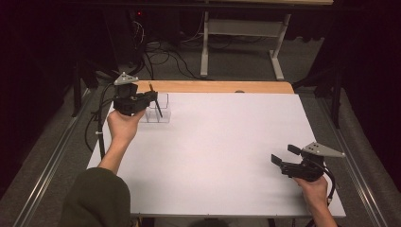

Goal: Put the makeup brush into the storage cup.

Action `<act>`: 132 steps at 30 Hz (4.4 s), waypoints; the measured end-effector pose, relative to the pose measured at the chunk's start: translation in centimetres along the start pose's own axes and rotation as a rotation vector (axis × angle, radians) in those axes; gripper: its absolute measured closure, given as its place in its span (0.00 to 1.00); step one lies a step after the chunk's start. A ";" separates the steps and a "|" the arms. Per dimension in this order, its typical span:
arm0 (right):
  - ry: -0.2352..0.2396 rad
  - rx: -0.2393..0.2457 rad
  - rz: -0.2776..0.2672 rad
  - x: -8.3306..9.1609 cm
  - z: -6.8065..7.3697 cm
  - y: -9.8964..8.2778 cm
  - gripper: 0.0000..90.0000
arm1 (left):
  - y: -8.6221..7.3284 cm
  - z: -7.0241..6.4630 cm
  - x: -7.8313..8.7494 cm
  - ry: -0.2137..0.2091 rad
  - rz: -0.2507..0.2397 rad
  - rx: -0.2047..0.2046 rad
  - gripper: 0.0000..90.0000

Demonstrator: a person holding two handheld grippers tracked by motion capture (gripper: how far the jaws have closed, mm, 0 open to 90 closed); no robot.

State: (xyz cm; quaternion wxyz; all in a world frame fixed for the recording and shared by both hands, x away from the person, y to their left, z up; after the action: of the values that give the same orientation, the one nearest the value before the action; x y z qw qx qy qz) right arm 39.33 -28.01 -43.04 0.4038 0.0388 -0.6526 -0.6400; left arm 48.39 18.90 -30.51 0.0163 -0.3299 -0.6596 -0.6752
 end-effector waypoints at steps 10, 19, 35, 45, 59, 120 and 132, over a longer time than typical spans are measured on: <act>0.003 0.001 -0.003 0.0 0.0 0.0 0.18 | 0.8 0.6 -1.0 0.030 0.000 0.018 0.92; 0.006 0.007 0.002 -0.1 0.0 0.0 0.18 | 1.1 1.7 -1.9 0.067 0.001 0.038 0.92; 0.011 0.036 0.025 -0.5 0.4 -0.2 0.18 | 1.3 2.8 -3.6 0.126 0.008 0.062 0.92; 0.012 0.046 0.033 -0.7 0.6 -0.2 0.18 | 1.0 2.7 -4.9 0.135 0.018 0.079 0.92; 0.014 0.055 0.031 -0.7 0.7 -0.2 0.18 | 0.3 2.1 -6.2 0.132 0.057 0.059 0.92; 0.020 0.064 -0.004 -0.3 1.0 0.1 0.18 | 0.1 1.5 -3.0 0.095 0.033 -0.003 0.44; 0.029 0.068 -0.021 -0.1 1.2 0.2 0.18 | 0.4 0.8 -2.3 0.076 0.014 -0.031 0.43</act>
State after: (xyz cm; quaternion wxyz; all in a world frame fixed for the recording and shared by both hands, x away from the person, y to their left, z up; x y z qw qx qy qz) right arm 38.83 -26.95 -42.77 0.4052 0.0686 -0.6675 -0.6209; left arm 50.70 18.56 -31.36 0.0408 -0.3087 -0.6456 -0.6973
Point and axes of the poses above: each handheld gripper's, and its own axes: x roughly backward along the jaws, y roughly out of its top, z roughly to its left, the point moved 6 cm from there along -x, roughly forward along the jaws, and after that the axes turned 3 degrees about y, right-handed, at the moved point
